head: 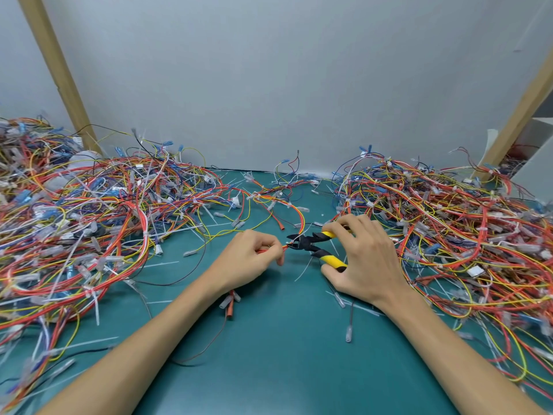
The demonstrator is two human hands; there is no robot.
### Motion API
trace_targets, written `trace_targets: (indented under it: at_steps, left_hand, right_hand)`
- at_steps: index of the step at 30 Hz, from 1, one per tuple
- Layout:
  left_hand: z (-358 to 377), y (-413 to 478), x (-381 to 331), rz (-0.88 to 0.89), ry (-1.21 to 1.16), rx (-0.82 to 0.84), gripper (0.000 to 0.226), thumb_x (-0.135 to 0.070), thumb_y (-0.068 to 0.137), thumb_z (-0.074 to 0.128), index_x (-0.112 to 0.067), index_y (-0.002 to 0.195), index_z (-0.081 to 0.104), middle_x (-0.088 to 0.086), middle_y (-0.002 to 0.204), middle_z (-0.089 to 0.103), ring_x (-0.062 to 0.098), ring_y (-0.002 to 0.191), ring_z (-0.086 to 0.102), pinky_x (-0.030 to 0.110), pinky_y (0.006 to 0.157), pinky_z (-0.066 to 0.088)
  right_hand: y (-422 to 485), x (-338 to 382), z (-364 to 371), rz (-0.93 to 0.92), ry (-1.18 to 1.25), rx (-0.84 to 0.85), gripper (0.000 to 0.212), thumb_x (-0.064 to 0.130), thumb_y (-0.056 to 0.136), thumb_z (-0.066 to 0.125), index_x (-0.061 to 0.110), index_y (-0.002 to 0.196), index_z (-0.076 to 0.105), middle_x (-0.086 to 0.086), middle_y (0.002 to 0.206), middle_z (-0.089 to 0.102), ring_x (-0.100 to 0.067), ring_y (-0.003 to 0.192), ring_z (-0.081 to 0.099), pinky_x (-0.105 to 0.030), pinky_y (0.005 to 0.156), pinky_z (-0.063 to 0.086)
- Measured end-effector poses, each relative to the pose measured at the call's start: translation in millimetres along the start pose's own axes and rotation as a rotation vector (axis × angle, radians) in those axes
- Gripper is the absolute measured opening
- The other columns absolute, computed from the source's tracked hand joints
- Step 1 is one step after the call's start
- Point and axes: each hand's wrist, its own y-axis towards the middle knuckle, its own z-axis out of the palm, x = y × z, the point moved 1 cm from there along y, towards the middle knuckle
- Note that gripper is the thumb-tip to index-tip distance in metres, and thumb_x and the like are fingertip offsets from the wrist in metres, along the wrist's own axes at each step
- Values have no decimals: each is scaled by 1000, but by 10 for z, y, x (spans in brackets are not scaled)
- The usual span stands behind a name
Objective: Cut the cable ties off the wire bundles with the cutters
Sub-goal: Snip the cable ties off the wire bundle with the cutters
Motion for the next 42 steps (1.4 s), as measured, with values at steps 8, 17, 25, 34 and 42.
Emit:
trace_targets:
  at_steps: [8, 17, 25, 34, 42]
  left_hand:
    - [10, 6, 5, 4, 8, -3, 26, -30, 77, 46, -17, 63, 64, -5, 45, 29, 10, 47, 24, 22, 47, 20]
    - [0, -6, -8, 6, 13, -5, 24, -26, 78, 47, -18, 62, 64, -5, 43, 28, 11, 46, 24, 20, 46, 20]
    - [-20, 15, 39, -14, -18, 56, 27, -32, 79, 49, -20, 58, 61, -6, 46, 28, 11, 47, 25, 24, 46, 19]
    - [-52, 35, 78, -43, -45, 135, 25, -32, 74, 48, -18, 54, 53, -5, 48, 31, 11, 49, 27, 25, 47, 20]
    - [-51, 29, 72, -44, -31, 140, 25, -32, 74, 49, -20, 53, 53, -5, 49, 33, 11, 51, 28, 30, 52, 21]
  right_hand:
    - [-10, 4, 2, -25, -13, -35, 39, 41, 61, 68, 18, 93, 68, 5, 86, 63, -24, 76, 54, -33, 65, 43]
    - [2, -41, 7, -48, -9, -62, 46, 35, 54, 90, 18, 93, 73, 5, 82, 70, -24, 72, 61, -29, 60, 46]
    - [3, -44, 39, -56, -26, -36, 44, 18, 63, 86, 17, 103, 70, 0, 93, 66, -25, 81, 59, -32, 66, 44]
    - [-1, -27, -1, 16, 33, 39, 29, 21, 61, 76, 16, 88, 66, 1, 80, 64, -25, 74, 58, -30, 62, 44]
    - [-2, -16, -21, 30, -35, 53, 19, 31, 58, 60, 18, 72, 56, 4, 62, 52, -21, 59, 44, -26, 54, 29]
